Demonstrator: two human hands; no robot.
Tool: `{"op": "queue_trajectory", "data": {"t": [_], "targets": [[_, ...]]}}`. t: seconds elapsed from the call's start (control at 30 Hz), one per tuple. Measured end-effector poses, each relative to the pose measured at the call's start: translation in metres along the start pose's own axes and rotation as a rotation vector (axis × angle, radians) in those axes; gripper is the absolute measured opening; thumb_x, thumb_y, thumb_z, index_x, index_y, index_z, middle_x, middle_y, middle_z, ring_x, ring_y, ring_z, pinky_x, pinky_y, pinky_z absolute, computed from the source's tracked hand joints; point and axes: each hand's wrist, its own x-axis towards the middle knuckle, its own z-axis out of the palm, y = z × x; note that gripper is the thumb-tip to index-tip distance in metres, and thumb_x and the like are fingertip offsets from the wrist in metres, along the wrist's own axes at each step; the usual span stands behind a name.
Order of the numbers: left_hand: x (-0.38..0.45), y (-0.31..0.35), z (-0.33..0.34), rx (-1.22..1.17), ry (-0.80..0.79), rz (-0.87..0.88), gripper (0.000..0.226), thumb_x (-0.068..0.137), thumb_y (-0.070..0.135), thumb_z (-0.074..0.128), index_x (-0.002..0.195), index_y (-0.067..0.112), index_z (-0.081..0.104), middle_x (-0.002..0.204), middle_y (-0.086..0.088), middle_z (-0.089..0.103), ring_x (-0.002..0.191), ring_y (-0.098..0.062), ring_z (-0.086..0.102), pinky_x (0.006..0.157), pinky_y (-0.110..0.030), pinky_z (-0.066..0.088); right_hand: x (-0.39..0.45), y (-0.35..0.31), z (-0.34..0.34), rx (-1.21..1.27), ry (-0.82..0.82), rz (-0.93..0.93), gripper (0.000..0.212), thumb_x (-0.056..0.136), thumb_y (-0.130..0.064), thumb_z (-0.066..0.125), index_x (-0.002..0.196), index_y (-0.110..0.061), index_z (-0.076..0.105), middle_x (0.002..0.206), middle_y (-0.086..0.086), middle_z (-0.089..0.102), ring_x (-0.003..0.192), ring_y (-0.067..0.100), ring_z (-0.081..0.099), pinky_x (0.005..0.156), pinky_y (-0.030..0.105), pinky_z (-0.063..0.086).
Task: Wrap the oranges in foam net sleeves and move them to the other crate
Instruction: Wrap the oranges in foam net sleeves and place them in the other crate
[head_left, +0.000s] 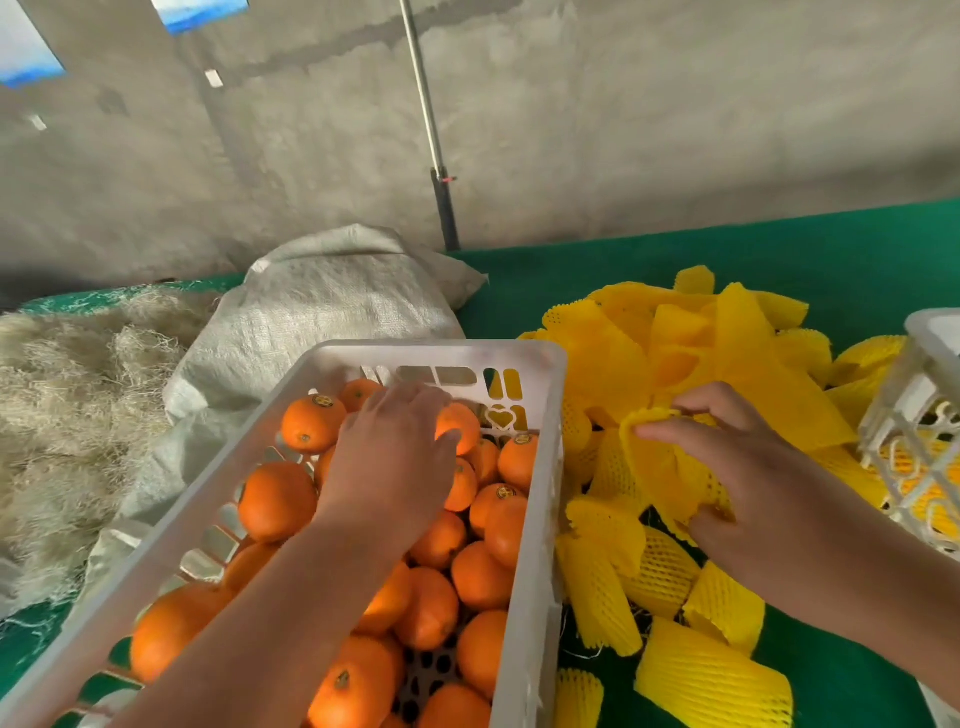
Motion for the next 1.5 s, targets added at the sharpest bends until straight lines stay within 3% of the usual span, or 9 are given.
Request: {"op": "queue_trajectory", "data": {"t": [0.13, 0.23, 0.37, 0.5, 0.73, 1.0, 1.27, 1.4, 1.5], "targets": [[0.004, -0.032, 0.009, 0.238, -0.15, -0.11, 0.052, 0.095, 0.046, 0.064, 0.142, 0.026, 0.051, 0.14, 0.002, 0.049, 0.135, -0.025, 0.04, 0.107, -0.047, 0.04, 0.0, 0.001, -0.001, 0.014, -0.009, 0.011, 0.081, 0.084, -0.01, 0.074, 0.142, -0.057, 0.043, 0.137, -0.042, 0.018, 0.078, 0.01, 0.063, 0.054, 0.035, 0.057], [0.007, -0.046, 0.01, 0.38, -0.098, -0.188, 0.052, 0.093, 0.046, 0.065, 0.139, 0.026, 0.05, 0.15, -0.002, 0.04, 0.138, -0.028, 0.034, 0.109, -0.054, 0.034, 0.002, 0.0, -0.002, 0.038, -0.024, 0.022, 0.083, 0.083, -0.009, 0.076, 0.14, -0.058, 0.043, 0.136, -0.04, 0.02, 0.072, 0.006, 0.062, 0.053, 0.026, 0.054], [0.013, -0.068, 0.003, 0.371, 0.017, -0.292, 0.062, 0.091, 0.04, 0.068, 0.145, 0.026, 0.043, 0.147, -0.005, 0.041, 0.135, -0.031, 0.035, 0.105, -0.054, 0.036, 0.003, -0.002, -0.004, 0.144, -0.107, 0.066, 0.091, 0.08, -0.006, 0.079, 0.135, -0.065, 0.037, 0.135, -0.041, 0.021, 0.084, -0.004, 0.059, 0.046, 0.019, 0.049], [0.017, -0.084, 0.004, 0.342, -0.01, -0.375, 0.048, 0.095, 0.046, 0.062, 0.134, 0.02, 0.049, 0.137, -0.005, 0.053, 0.131, -0.029, 0.043, 0.104, -0.052, 0.035, 0.005, 0.0, -0.003, 0.365, -0.176, 0.204, 0.107, 0.078, -0.008, 0.08, 0.126, -0.084, 0.021, 0.136, -0.045, 0.017, 0.068, 0.009, 0.063, 0.049, 0.026, 0.054], [0.024, -0.093, 0.009, 0.271, -0.051, -0.448, 0.05, 0.092, 0.046, 0.061, 0.129, 0.014, 0.053, 0.135, -0.009, 0.053, 0.13, -0.032, 0.041, 0.102, -0.054, 0.034, 0.01, 0.0, 0.003, 0.575, -0.197, 0.32, 0.11, 0.074, -0.006, 0.081, 0.129, -0.082, 0.023, 0.138, -0.04, 0.023, 0.077, 0.0, 0.061, 0.043, 0.018, 0.046], [0.03, -0.102, 0.008, 0.236, -0.048, -0.473, 0.058, 0.085, 0.044, 0.073, 0.126, 0.01, 0.051, 0.131, -0.015, 0.042, 0.127, -0.037, 0.035, 0.1, -0.051, 0.037, 0.008, -0.009, 0.001, 0.365, -0.142, 0.184, 0.087, 0.079, -0.006, 0.081, 0.139, -0.058, 0.044, 0.139, -0.039, 0.022, 0.09, -0.009, 0.057, 0.051, 0.016, 0.049], [0.025, -0.072, -0.002, 0.064, 0.203, -0.354, 0.06, 0.087, 0.042, 0.077, 0.129, 0.011, 0.049, 0.121, -0.018, 0.058, 0.106, -0.045, 0.059, 0.08, -0.05, 0.046, -0.001, -0.002, -0.001, 0.033, -0.052, -0.011, 0.078, 0.088, -0.011, 0.073, 0.149, -0.05, 0.043, 0.14, -0.033, 0.021, 0.087, -0.004, 0.057, 0.061, 0.016, 0.052], [0.009, -0.007, -0.034, -0.311, 0.394, -0.158, 0.065, 0.08, 0.068, 0.068, 0.13, 0.031, 0.053, 0.119, 0.014, 0.057, 0.103, -0.009, 0.057, 0.082, -0.028, 0.044, -0.003, 0.0, -0.002, -0.007, -0.045, -0.031, 0.077, 0.09, -0.011, 0.07, 0.15, -0.048, 0.041, 0.141, -0.03, 0.02, 0.082, -0.002, 0.057, 0.06, 0.016, 0.051], [-0.021, 0.047, -0.05, -0.615, 0.191, 0.054, 0.057, 0.076, 0.065, 0.074, 0.126, 0.045, 0.056, 0.117, 0.029, 0.063, 0.104, 0.01, 0.06, 0.077, -0.008, 0.048, -0.003, 0.0, -0.002, -0.034, -0.03, -0.049, 0.076, 0.089, -0.011, 0.07, 0.15, -0.048, 0.041, 0.141, -0.031, 0.021, 0.082, 0.0, 0.058, 0.06, 0.022, 0.054]]}}
